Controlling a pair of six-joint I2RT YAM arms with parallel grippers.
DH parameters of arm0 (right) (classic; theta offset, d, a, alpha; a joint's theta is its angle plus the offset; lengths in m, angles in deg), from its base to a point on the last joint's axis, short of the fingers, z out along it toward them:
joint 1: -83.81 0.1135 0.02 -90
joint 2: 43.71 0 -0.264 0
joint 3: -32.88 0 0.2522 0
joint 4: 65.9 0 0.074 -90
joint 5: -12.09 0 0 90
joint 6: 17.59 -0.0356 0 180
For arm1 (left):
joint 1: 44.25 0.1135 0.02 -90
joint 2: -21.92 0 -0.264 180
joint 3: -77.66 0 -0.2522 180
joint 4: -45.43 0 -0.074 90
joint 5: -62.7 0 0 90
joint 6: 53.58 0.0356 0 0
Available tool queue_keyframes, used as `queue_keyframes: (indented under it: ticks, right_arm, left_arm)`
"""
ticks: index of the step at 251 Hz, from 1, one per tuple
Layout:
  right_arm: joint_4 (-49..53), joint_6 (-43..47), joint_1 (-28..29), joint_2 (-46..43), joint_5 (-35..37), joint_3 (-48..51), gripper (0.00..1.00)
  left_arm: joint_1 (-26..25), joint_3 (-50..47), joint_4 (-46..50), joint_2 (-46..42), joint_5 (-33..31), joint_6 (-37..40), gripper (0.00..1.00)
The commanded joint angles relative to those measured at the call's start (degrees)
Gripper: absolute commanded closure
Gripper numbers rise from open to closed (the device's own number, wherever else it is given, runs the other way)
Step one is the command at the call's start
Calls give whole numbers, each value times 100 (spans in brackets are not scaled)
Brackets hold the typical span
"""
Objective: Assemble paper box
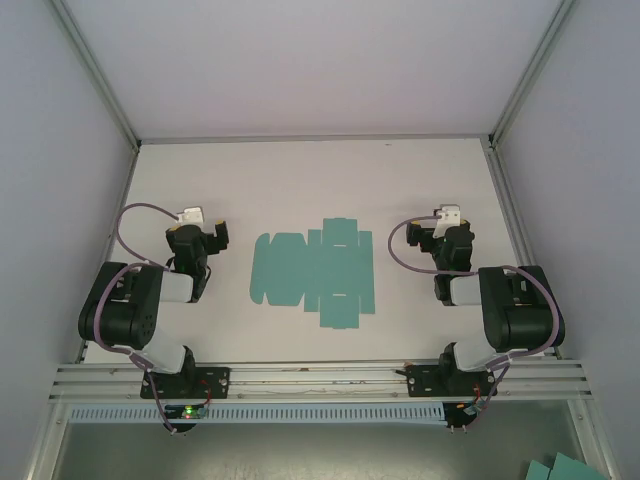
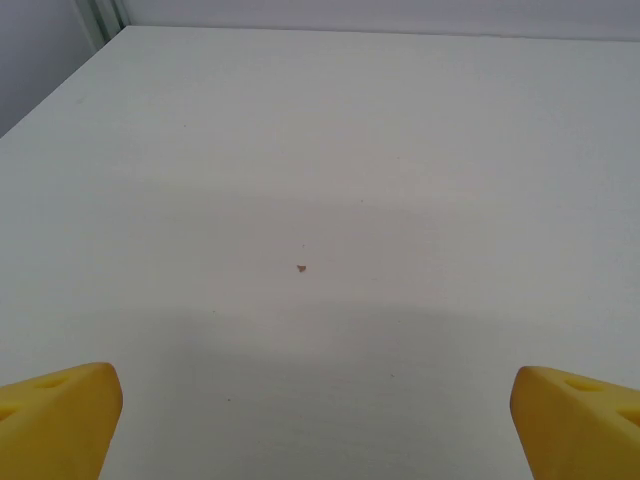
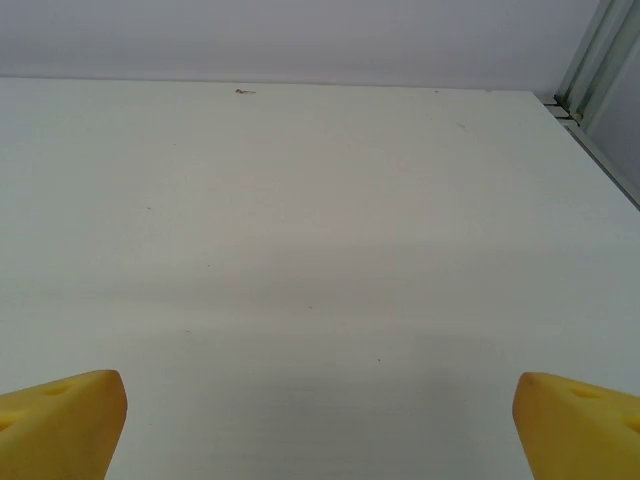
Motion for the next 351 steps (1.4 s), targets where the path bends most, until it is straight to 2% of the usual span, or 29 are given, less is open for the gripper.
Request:
queue_keyframes:
  ticks: [1,265,285,310,327,351]
  right_arm:
    - [-141,-105,31,-91,37,-102,2]
    - [-173,-103,25,-155,37,-93,2]
    - [114,-31,88,-511,120,-109,2]
    - [1443,-111,211,-1309,463,-449,2]
    - [2551,-339,354,-1738,662,-821,2]
    - [3831,-691,748,-2101,1043,-1261,2]
  left_arm:
    - [73,-7,-276,-17,15,102,0]
    - [78,36,-287,-49,64,150,0]
    - [73,314,728,-533,-217,28,0]
    - [77,690,2116,-1344,-324,-222,0]
    - [62,1006,3102,-1808,57,-619,0]
    - [50,1245,3978,-2145,742,-1344,0]
